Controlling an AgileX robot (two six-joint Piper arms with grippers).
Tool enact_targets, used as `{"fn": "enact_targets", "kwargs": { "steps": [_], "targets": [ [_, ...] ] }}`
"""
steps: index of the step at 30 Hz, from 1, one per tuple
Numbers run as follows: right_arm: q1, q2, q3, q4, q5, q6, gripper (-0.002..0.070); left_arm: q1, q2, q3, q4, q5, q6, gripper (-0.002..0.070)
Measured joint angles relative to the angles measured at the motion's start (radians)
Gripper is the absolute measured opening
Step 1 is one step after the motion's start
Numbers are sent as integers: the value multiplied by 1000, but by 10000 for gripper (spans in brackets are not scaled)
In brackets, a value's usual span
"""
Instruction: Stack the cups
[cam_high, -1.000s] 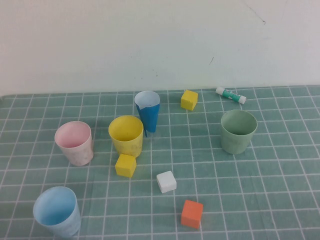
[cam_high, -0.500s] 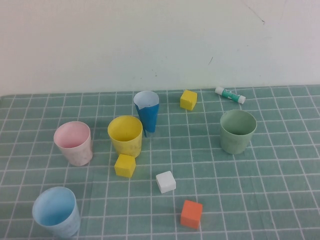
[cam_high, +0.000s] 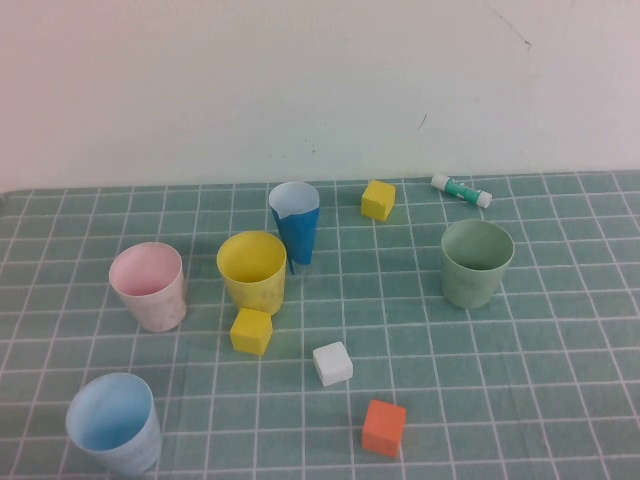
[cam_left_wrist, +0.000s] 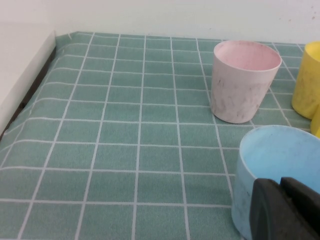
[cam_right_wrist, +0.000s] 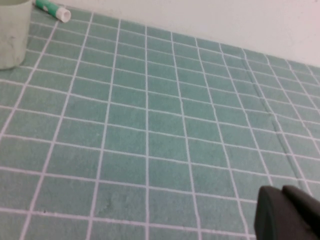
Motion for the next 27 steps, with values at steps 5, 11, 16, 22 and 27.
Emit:
{"fn": "enact_targets", "kwargs": {
  "steps": [5, 11, 16, 22, 27],
  "targets": [
    [0, 0, 1, -54, 2, -2, -3, 0, 0, 0, 60, 0, 0, -2],
    [-1, 0, 1, -60, 4, -2, -3, 0, 0, 0, 87, 0, 0, -2],
    [-2, 0, 1, -62, 4, -2, -3, 0, 0, 2, 96, -56, 0, -2],
    [-2, 0, 5, -95, -26, -2, -3, 0, 0, 2, 94, -359, 0, -2],
    [-2, 0, 10, -112, -297, -4, -3, 0, 0, 2, 94, -620, 0, -2]
  ]
}}
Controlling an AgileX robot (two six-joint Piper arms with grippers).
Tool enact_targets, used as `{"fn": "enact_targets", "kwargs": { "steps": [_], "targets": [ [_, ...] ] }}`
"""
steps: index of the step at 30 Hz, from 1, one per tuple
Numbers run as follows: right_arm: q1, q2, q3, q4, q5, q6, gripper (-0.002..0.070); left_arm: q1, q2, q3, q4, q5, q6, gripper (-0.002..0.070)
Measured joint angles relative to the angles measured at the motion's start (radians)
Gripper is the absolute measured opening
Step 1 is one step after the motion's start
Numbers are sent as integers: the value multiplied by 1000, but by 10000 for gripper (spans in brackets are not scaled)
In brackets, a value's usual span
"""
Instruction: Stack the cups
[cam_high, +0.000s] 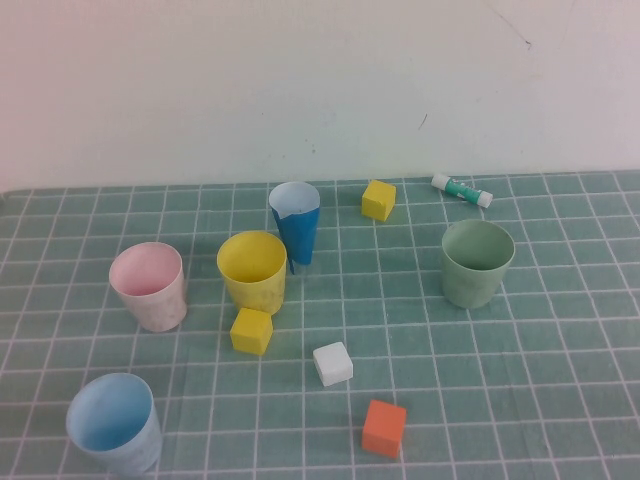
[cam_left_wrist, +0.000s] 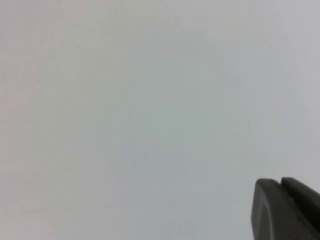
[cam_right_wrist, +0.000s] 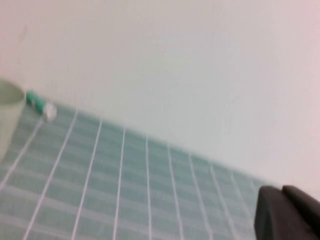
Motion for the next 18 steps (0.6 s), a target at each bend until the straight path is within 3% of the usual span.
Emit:
{"fn": "enact_targets", "kwargs": {
  "steps": [8, 12, 15, 18],
  "targets": [
    [0, 0, 0, -27, -372, 79, -3, 0, 0, 0, -8, -121, -17, -2],
    [0, 0, 0, -23, -402, 83, -3, 0, 0, 0, -11, -121, -50, -2],
    [0, 0, -5, -17, -394, 83, -3, 0, 0, 0, -95, -107, -109, -2],
    [0, 0, -70, -22, -277, 83, -3, 0, 0, -54, -131, 65, -144, -2]
  ]
}}
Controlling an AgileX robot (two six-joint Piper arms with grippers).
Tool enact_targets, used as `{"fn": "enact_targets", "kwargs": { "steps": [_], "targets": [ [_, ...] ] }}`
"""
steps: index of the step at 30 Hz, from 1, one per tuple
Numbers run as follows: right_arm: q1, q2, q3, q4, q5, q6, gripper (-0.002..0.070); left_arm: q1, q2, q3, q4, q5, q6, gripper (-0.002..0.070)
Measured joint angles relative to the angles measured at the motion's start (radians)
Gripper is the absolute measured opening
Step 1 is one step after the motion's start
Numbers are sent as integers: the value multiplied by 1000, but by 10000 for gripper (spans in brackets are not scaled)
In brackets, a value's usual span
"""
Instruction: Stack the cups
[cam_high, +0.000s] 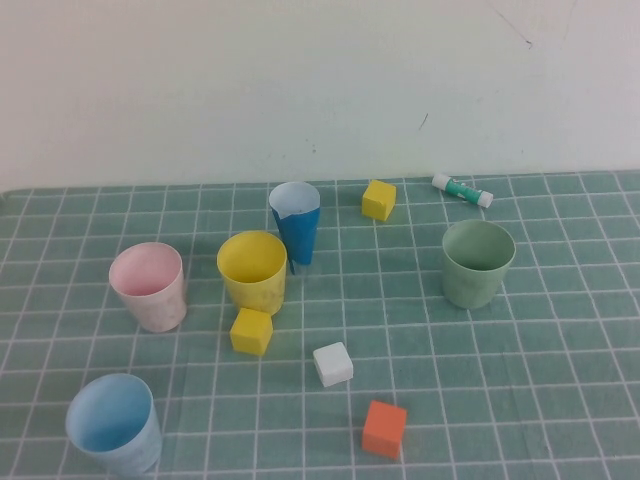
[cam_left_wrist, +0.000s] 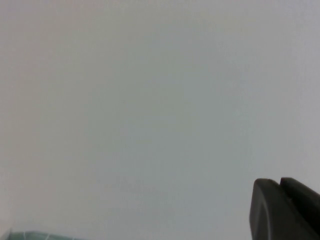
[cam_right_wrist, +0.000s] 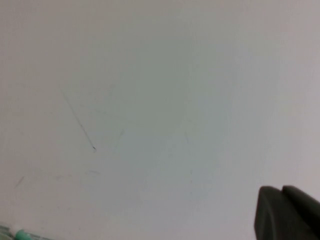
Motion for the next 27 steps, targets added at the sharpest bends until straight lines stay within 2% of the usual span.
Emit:
{"fn": "enact_targets", "kwargs": {
  "steps": [4, 8, 11, 14, 18, 23, 27],
  "targets": [
    [0, 0, -173, 0, 245, 0, -3, 0, 11, -174, 3, 312, -2, -2],
    [0, 75, -325, 0, 458, -2, -3, 0, 132, -361, 21, 658, 4, -2],
    [0, 181, -419, 27, 605, -51, -3, 0, 270, -476, 12, 867, 67, -2],
    [0, 274, -481, 119, 700, -166, -3, 0, 413, -553, -70, 1015, 211, -2],
    [0, 427, -552, 393, 785, -461, -3, 0, 611, -607, -225, 1113, 447, -2],
    [0, 587, -565, 681, 895, -721, -3, 0, 805, -615, -282, 1081, 518, -2],
    [0, 658, -557, 764, 933, -825, -3, 0, 952, -615, -275, 1040, 526, -2]
  ]
}}
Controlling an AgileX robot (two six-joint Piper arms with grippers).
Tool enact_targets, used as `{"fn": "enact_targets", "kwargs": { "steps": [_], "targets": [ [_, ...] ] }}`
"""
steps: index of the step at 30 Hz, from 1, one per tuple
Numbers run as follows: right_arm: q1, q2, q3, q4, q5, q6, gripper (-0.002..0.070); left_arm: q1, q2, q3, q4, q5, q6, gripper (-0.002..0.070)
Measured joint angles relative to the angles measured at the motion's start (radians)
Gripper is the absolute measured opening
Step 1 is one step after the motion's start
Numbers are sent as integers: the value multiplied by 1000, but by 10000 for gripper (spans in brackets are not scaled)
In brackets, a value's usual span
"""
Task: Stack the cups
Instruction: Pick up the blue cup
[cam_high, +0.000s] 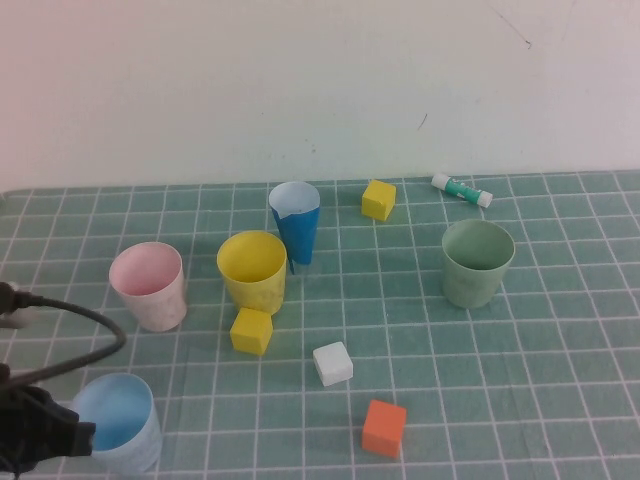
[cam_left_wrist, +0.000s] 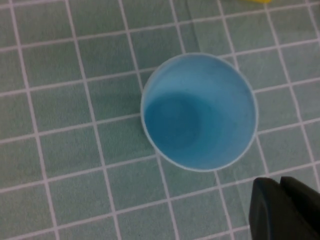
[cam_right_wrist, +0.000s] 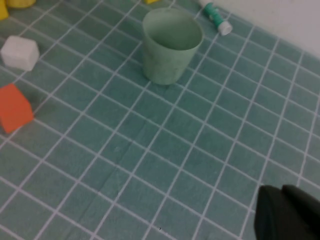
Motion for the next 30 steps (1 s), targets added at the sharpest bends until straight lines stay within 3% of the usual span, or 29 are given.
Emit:
{"fn": "enact_targets", "kwargs": {
  "steps": [6, 14, 17, 25, 30],
  "targets": [
    [0, 22, 0, 42, 7, -61, -3, 0, 170, 0, 23, -62, 21, 37],
    [0, 22, 0, 50, 7, -85, -3, 0, 195, 0, 48, -155, 21, 335],
    [0, 22, 0, 50, 7, -87, -3, 0, 212, 0, 53, -166, 21, 385],
    [0, 22, 0, 51, 8, -93, -3, 0, 333, -2, 97, -273, -21, 399],
    [0, 22, 2, 51, 8, -95, -3, 0, 430, -5, 91, -305, -29, 310]
  ]
}}
